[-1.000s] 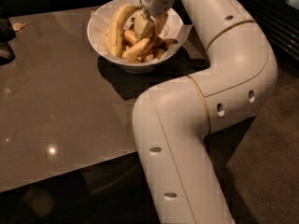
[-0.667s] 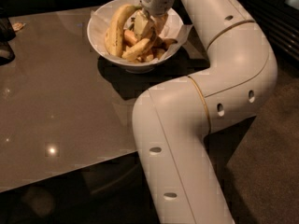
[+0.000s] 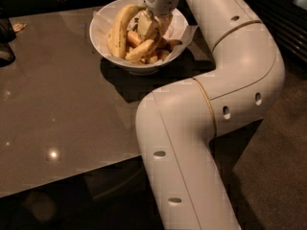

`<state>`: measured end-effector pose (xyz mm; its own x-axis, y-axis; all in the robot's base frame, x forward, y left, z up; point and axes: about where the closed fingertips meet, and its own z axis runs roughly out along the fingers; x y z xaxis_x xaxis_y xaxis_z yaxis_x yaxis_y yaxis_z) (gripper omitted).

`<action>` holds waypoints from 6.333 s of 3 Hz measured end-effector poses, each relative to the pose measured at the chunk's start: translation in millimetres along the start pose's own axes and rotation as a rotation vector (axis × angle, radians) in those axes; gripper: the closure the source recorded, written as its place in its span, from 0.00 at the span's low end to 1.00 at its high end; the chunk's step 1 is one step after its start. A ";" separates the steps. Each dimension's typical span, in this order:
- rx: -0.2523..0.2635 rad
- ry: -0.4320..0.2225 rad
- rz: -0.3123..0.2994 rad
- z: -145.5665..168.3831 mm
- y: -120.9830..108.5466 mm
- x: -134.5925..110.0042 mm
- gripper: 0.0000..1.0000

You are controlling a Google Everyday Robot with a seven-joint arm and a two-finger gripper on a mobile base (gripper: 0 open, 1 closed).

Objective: Pick banana from white bowl

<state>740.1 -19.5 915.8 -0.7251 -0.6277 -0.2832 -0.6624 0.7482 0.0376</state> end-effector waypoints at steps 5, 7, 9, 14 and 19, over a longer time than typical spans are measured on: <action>0.011 -0.036 0.000 2.0 -2.4 -10.7 0.00; 0.011 -0.036 0.000 2.0 -2.4 -10.8 0.16; 0.011 -0.036 0.000 2.0 -2.4 -10.9 0.63; 0.016 -0.128 -0.034 -63.7 32.8 -24.0 1.00; -0.045 -0.159 0.014 -69.0 41.8 -13.6 1.00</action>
Offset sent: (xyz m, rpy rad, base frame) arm 0.0000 0.0000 0.0068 0.0000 0.0000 0.0000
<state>709.3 5.5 987.4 -0.6976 -0.5730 -0.4301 -0.6629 0.7440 0.0840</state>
